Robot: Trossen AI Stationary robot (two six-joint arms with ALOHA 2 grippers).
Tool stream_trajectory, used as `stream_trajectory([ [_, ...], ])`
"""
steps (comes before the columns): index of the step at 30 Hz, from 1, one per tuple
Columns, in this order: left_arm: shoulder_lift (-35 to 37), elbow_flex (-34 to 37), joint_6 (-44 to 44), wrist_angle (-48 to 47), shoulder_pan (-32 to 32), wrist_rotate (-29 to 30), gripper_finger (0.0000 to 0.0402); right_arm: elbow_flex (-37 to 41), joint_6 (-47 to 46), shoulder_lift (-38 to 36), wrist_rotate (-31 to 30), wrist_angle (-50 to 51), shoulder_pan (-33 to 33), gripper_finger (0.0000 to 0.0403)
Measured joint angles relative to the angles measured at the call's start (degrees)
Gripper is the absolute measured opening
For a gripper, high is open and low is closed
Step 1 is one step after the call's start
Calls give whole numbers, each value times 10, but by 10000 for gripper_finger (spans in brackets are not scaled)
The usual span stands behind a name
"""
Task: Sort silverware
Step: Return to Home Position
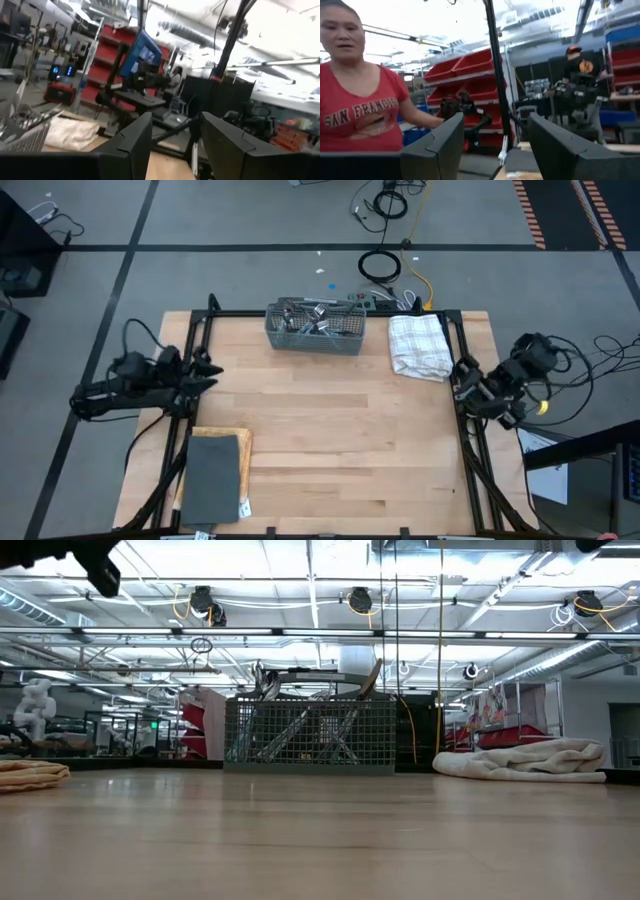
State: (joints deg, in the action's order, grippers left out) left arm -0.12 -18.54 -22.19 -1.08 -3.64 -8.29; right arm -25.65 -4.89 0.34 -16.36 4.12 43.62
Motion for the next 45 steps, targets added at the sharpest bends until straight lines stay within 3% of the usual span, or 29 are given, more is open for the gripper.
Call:
stream_trajectory([
  [8, 0, 54, -1, 10, 0, -5, 173, 89, -23, -1, -3, 0, 0, 203],
  [12, 1, 96, -12, 72, 1, -28, 173, 155, -49, -2, -46, -94, -1, 203],
  [18, 1, 182, -30, 155, 20, -28, 173, 250, -64, -2, -43, -227, 0, 203],
  [23, 1, 182, -27, 106, 39, -16, 173, 248, 6, -2, -42, -226, 0, 203],
  [28, 1, 182, 3, 150, 43, -19, 173, 248, 81, -2, -35, -222, 0, 203],
  [30, 1, 182, 5, 171, 43, -60, 173, 248, 34, -2, -8, -187, 0, 203],
  [33, 1, 182, -15, 176, 43, -158, 173, 248, -120, -2, 57, -117, 0, 203],
  [36, 1, 182, -42, 165, 43, -194, 173, 249, -185, -2, 97, -79, 0, 203],
  [45, 0, 182, -41, 120, 43, -80, 173, 247, -165, 25, 100, -61, 0, 203],
])
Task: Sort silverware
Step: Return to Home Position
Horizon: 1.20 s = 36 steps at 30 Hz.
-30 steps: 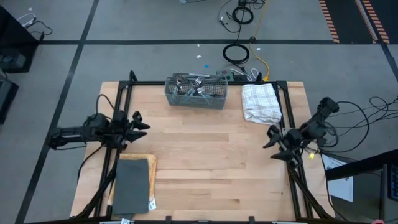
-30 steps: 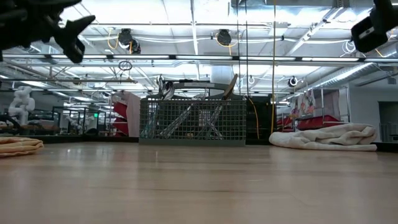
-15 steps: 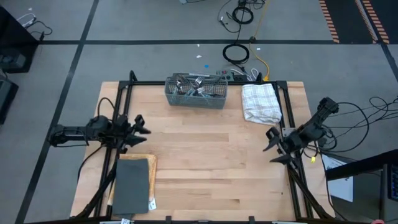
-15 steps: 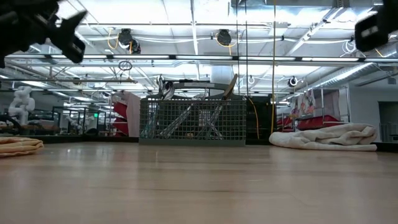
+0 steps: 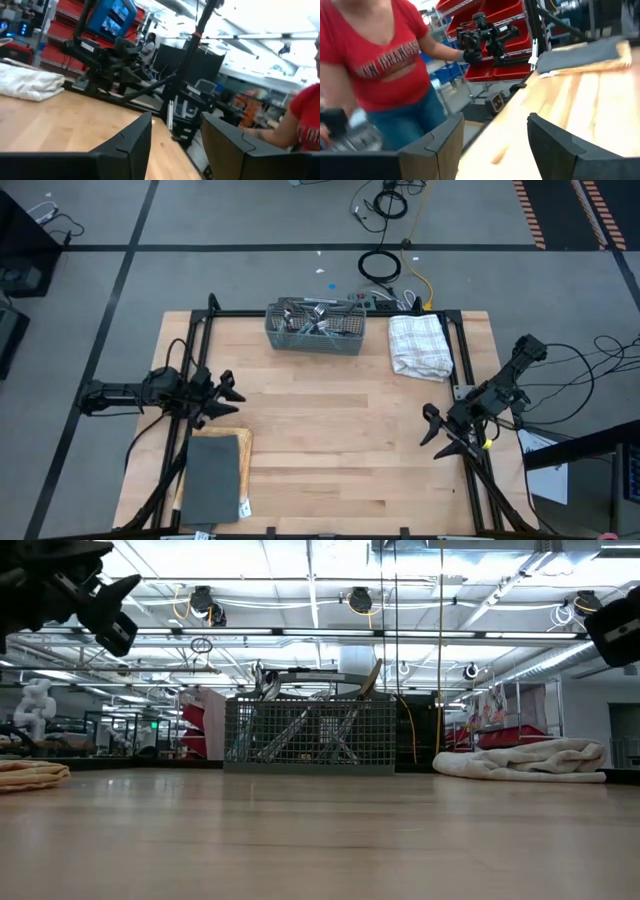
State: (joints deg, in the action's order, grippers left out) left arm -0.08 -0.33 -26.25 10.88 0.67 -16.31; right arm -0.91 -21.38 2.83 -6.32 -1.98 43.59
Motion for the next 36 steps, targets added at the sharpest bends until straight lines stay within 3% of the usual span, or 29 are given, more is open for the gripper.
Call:
stream_trajectory([
  [4, -1, 0, 78, -39, 0, -27, 173, 0, 180, 11, 38, 7, 0, 203],
  [6, -1, 0, 89, -58, 0, -35, 173, 0, 213, 14, 51, 9, 0, 203],
  [13, 1, 0, 132, -70, -1, -50, 173, 0, 329, 12, -100, -14, -34, 203],
  [20, 0, 0, 132, -68, -12, -83, 173, 1, 410, 7, -100, -60, -165, 203],
  [23, 0, 0, 153, -68, -24, -86, 173, 1, 392, 7, -64, -42, -231, 203],
  [28, 0, 0, 213, -70, -64, -71, 173, 1, 332, 7, 72, 9, -325, 203],
  [36, -31, 0, 190, -69, -127, -102, 173, 0, 338, 29, 99, 6, -382, 203],
])
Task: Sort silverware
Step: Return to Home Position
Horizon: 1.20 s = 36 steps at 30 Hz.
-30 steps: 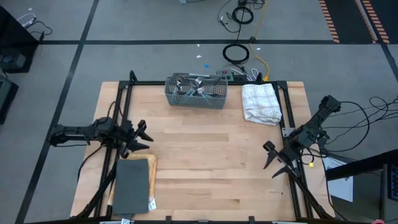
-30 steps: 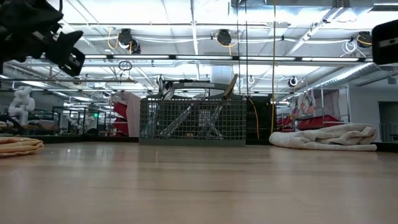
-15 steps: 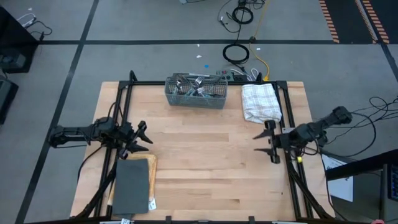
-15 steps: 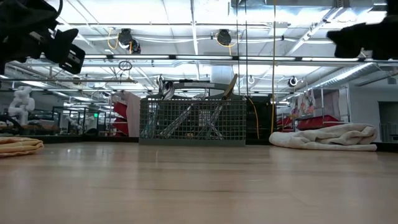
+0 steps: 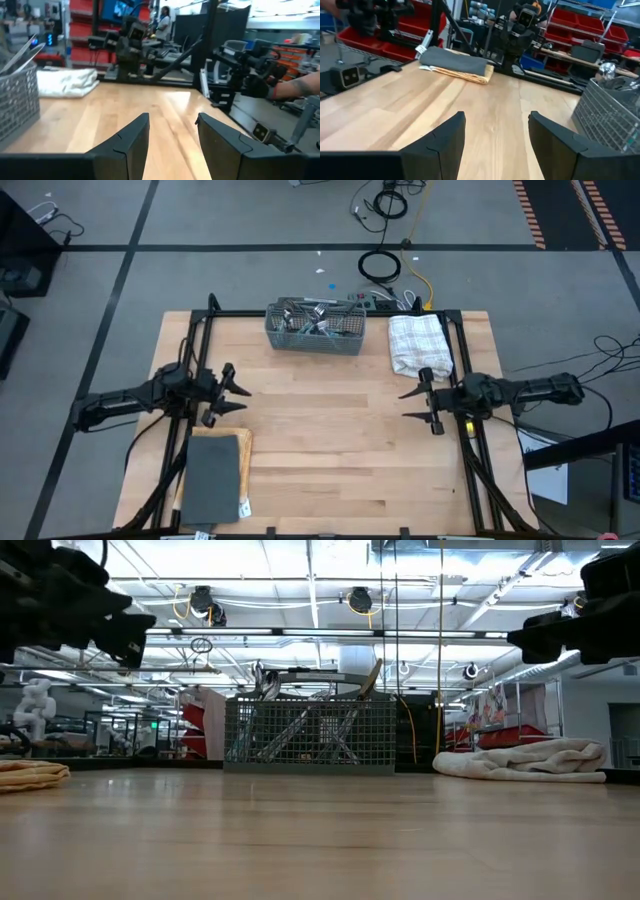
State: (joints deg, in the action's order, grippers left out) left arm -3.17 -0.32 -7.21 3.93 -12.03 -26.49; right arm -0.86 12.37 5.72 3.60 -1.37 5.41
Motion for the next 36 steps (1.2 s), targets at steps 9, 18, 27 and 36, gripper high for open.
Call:
stream_trajectory([
  [9, -20, 0, 5, 4, -22, 87, 173, 0, -34, 7, 14, -10, -15, 203],
  [18, -20, 0, 16, 9, -22, 227, 173, 0, -29, 7, 10, -3, -15, 203],
  [27, -20, 0, 16, 11, -22, 227, 173, 0, -29, 7, 10, -2, -15, 203],
  [36, -20, 0, 16, 11, -22, 228, 173, 0, -29, 7, 10, -2, -15, 203],
])
